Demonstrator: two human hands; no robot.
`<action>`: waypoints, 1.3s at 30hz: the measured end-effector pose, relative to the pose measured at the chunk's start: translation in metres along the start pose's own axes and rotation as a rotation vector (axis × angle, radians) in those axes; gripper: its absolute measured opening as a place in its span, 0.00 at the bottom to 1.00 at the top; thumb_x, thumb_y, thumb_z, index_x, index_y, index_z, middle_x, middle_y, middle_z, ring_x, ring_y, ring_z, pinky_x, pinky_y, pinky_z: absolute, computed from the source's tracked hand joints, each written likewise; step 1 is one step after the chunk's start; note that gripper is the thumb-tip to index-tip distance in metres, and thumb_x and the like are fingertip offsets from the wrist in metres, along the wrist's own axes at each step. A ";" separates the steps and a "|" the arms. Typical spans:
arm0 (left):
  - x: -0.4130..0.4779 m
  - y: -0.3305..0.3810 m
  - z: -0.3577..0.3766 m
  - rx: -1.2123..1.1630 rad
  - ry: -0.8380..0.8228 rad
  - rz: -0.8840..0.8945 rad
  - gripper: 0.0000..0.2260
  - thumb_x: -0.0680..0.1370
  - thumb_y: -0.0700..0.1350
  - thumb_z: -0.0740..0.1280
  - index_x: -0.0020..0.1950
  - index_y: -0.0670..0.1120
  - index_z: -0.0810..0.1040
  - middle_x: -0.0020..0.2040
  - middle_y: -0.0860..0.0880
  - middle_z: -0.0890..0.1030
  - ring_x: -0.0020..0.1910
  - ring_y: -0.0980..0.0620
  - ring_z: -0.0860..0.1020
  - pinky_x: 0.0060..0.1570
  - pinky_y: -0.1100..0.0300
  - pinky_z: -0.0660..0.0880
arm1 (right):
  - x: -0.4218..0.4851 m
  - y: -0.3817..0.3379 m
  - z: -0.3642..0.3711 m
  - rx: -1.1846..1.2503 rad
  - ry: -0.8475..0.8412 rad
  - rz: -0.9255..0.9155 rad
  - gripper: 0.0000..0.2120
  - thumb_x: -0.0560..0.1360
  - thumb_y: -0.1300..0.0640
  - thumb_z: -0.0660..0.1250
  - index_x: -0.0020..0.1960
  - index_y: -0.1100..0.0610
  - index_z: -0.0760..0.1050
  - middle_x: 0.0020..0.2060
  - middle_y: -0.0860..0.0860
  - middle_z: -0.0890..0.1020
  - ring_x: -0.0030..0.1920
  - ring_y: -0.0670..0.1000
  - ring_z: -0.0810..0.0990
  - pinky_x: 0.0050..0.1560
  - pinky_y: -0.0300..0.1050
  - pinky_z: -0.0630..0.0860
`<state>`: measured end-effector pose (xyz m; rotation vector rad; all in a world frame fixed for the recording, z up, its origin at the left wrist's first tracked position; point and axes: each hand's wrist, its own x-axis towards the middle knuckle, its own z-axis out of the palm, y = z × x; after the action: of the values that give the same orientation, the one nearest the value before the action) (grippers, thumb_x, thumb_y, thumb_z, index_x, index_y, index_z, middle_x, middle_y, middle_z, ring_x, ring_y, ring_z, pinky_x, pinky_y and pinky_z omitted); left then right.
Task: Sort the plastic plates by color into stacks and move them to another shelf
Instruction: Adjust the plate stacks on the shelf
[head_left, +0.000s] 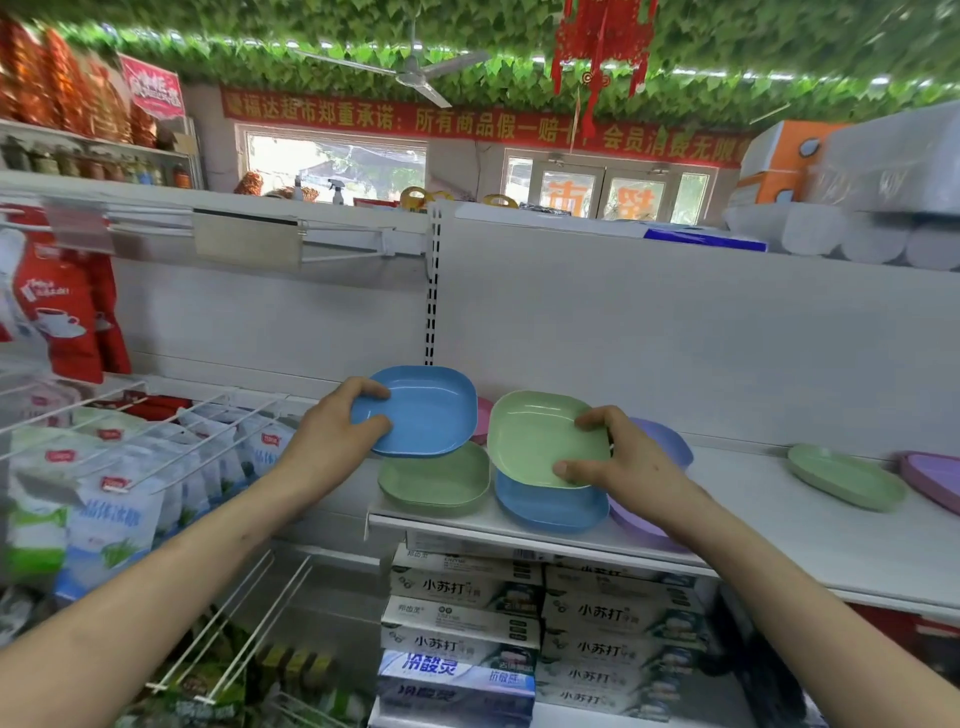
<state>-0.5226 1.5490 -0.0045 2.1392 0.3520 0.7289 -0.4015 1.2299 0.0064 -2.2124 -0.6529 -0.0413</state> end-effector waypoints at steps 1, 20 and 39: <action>0.000 -0.001 -0.002 -0.007 0.012 -0.008 0.12 0.79 0.44 0.69 0.61 0.57 0.76 0.60 0.51 0.77 0.56 0.48 0.77 0.50 0.55 0.72 | 0.003 -0.004 0.007 -0.019 -0.010 -0.008 0.29 0.70 0.46 0.79 0.66 0.46 0.70 0.61 0.44 0.76 0.59 0.47 0.75 0.53 0.41 0.73; -0.044 -0.078 -0.111 -0.003 0.223 -0.175 0.11 0.80 0.44 0.68 0.61 0.56 0.77 0.60 0.51 0.76 0.50 0.49 0.77 0.46 0.52 0.72 | 0.042 -0.076 0.093 -0.619 -0.329 -0.073 0.34 0.70 0.30 0.71 0.69 0.47 0.76 0.63 0.48 0.81 0.61 0.53 0.79 0.62 0.54 0.76; -0.010 0.021 0.012 -0.001 -0.028 -0.024 0.14 0.77 0.43 0.70 0.61 0.55 0.78 0.60 0.52 0.78 0.56 0.49 0.77 0.54 0.56 0.74 | 0.019 -0.012 0.004 -0.298 0.011 0.017 0.13 0.75 0.37 0.68 0.54 0.44 0.81 0.44 0.45 0.83 0.44 0.48 0.80 0.45 0.45 0.75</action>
<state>-0.5230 1.5235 0.0027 2.1387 0.3623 0.6846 -0.3914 1.2480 0.0167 -2.5008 -0.6567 -0.1505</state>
